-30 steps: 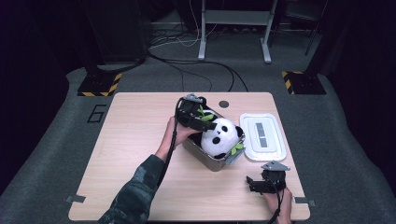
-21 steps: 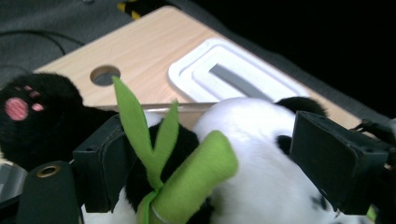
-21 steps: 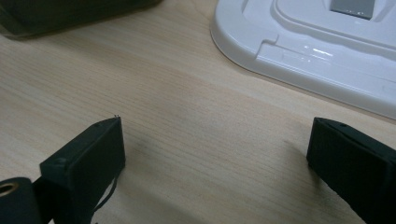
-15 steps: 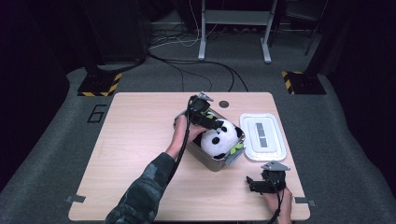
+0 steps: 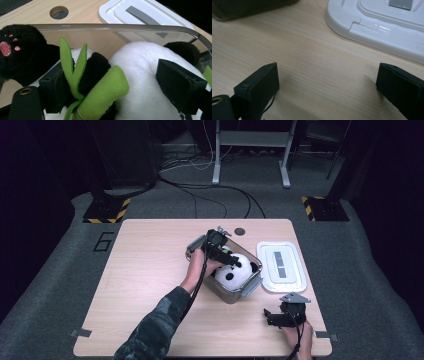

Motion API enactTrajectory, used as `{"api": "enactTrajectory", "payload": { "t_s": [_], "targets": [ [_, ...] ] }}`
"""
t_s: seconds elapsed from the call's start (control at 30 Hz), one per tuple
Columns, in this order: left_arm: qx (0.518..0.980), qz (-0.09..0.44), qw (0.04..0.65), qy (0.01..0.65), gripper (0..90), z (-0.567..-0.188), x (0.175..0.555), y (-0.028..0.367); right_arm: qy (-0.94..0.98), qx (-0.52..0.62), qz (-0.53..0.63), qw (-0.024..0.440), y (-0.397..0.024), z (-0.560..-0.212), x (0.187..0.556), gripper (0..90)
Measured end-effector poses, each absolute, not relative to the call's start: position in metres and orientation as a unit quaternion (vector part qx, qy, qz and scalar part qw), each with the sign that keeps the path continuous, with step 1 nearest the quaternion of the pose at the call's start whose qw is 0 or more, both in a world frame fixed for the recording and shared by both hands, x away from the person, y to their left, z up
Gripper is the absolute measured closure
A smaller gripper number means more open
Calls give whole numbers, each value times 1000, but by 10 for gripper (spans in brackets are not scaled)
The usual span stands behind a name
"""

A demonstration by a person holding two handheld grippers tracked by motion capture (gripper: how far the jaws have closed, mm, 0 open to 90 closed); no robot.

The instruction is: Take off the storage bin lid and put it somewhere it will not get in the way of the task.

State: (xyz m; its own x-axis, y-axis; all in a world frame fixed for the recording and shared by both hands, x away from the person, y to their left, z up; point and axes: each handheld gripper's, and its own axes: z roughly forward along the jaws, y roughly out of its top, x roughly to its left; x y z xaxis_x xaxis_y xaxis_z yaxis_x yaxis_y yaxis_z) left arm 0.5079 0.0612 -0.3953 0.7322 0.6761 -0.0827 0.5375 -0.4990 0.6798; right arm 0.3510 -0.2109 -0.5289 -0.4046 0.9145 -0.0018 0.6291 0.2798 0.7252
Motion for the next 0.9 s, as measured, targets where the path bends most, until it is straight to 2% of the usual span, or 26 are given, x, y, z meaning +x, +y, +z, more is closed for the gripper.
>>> {"api": "enactTrajectory", "payload": {
  "t_s": [0.33, 0.5, 0.7, 0.77, 0.87, 0.9],
  "targets": [
    [859, 90, 360, 352, 162, -396, 508, 64, 770, 501, 331, 216, -211, -529, 351, 41],
    [831, 85, 416, 359, 162, -380, 505, 89, 769, 502, 331, 216, -211, -529, 351, 42],
    [817, 90, 428, 376, 167, -374, 510, 112, 769, 502, 331, 216, -211, -529, 351, 42],
    [814, 92, 430, 381, 214, -375, 511, 114, 769, 502, 331, 216, -211, -529, 351, 42],
    [816, 100, 415, 390, 442, -378, 513, 114, 770, 500, 331, 216, -211, -529, 351, 42],
    [818, 97, 413, 389, 479, -380, 514, 113, 770, 501, 331, 216, -211, -529, 351, 42]
  ]
}}
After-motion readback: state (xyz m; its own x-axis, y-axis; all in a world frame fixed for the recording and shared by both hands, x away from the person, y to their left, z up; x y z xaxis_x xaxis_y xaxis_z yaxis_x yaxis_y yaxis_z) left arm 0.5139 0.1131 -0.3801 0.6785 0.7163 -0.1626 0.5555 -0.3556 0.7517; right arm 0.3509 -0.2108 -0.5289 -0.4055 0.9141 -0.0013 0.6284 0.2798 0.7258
